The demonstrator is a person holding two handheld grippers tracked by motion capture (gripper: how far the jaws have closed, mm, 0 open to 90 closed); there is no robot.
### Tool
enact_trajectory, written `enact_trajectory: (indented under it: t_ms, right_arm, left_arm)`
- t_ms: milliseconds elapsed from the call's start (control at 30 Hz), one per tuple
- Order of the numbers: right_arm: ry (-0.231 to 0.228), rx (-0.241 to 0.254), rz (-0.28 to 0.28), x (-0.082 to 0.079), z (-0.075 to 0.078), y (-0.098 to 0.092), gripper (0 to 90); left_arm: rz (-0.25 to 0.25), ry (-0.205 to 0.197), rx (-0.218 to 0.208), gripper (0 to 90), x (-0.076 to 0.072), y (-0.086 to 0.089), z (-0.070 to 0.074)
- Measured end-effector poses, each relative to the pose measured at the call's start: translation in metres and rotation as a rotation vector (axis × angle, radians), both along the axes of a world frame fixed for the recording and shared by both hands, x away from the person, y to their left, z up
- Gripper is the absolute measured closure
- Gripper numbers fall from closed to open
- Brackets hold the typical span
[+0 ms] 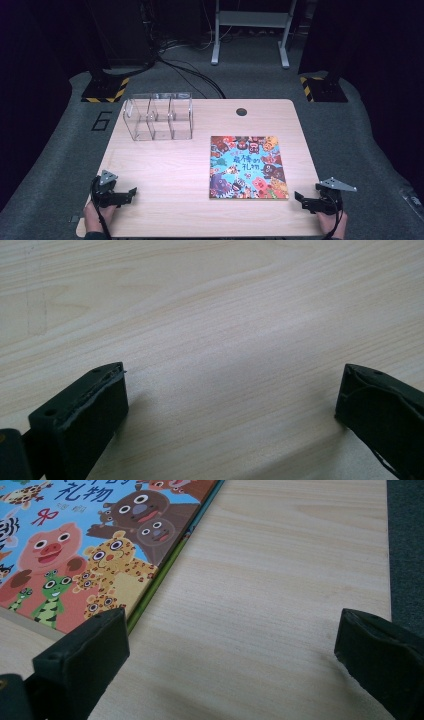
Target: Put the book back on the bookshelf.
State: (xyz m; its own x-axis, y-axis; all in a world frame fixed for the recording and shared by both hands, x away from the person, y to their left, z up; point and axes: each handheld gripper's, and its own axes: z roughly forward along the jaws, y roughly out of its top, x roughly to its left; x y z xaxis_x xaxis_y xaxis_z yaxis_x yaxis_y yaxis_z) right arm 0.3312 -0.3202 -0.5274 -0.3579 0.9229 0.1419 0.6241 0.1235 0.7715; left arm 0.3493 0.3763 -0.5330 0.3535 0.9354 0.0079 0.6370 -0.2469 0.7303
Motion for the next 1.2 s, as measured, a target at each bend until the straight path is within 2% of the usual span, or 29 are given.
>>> enact_trajectory:
  t_ms: [100, 367, 400, 467, 567, 633, 700, 767, 800, 867, 1000, 1067, 1133, 1200]
  right_arm:
    - [-0.003, -0.008, 0.0, 0.001, 0.0, 0.0, 0.6]
    - [0.005, 0.014, -0.013, 0.001, 0.0, 0.0, 0.8]
    - [0.028, 0.014, -0.009, 0.003, 0.001, -0.001, 0.0]
    - [0.032, 0.014, -0.007, 0.004, 0.001, -0.001, 0.0]
    - [0.038, -0.008, -0.025, 0.007, 0.002, 0.002, 0.0]
    - [0.038, -0.006, -0.03, 0.008, 0.003, 0.003, 0.0]
    - [0.052, -0.021, -0.017, 0.012, 0.004, 0.005, 0.0]
    - [0.055, -0.015, -0.015, 0.013, 0.005, 0.007, 0.0]
    - [0.068, -0.027, -0.019, 0.017, 0.008, 0.01, 0.0]
    - [0.059, -0.022, -0.019, 0.019, 0.008, 0.011, 0.0]
    - [0.084, -0.034, 0.019, 0.035, 0.016, 0.02, 0.0]
    - [0.086, -0.031, 0.013, 0.037, 0.017, 0.023, 0.0]
    - [0.098, -0.043, 0.037, 0.048, 0.023, 0.031, 0.0]
    - [0.087, -0.052, 0.043, 0.052, 0.024, 0.033, 0.0]
  left_arm:
    - [0.0, 0.004, 0.0, 0.1, 0.0, 0.0, 0.0]
    - [0.003, 0.001, -0.001, 0.1, 0.001, 0.0, 0.0]
    - [0.002, 0.001, -0.001, 0.1, 0.001, 0.0, 0.0]
    - [0.003, 0.001, -0.001, 0.1, 0.001, 0.0, 0.0]
    - [0.003, 0.001, -0.001, 0.1, 0.001, 0.0, 0.0]
    - [0.003, 0.001, -0.001, 0.1, 0.001, 0.0, 0.0]
    - [0.003, 0.001, -0.001, 0.1, 0.001, 0.0, 0.0]
    - [0.003, 0.001, -0.001, 0.1, 0.001, 0.0, 0.0]
    - [0.003, 0.001, -0.002, 0.1, 0.001, 0.0, 0.0]
    - [0.003, 0.001, -0.002, 0.2, 0.001, 0.0, 0.0]
    - [0.005, -0.001, -0.004, 0.2, 0.001, 0.0, 0.0]
    - [0.005, 0.0, -0.003, 0.2, 0.001, 0.0, 0.0]
    - [0.005, 0.0, -0.003, 0.2, 0.001, 0.0, 0.0]
    - [0.005, -0.001, -0.004, 0.2, 0.001, 0.0, 0.0]
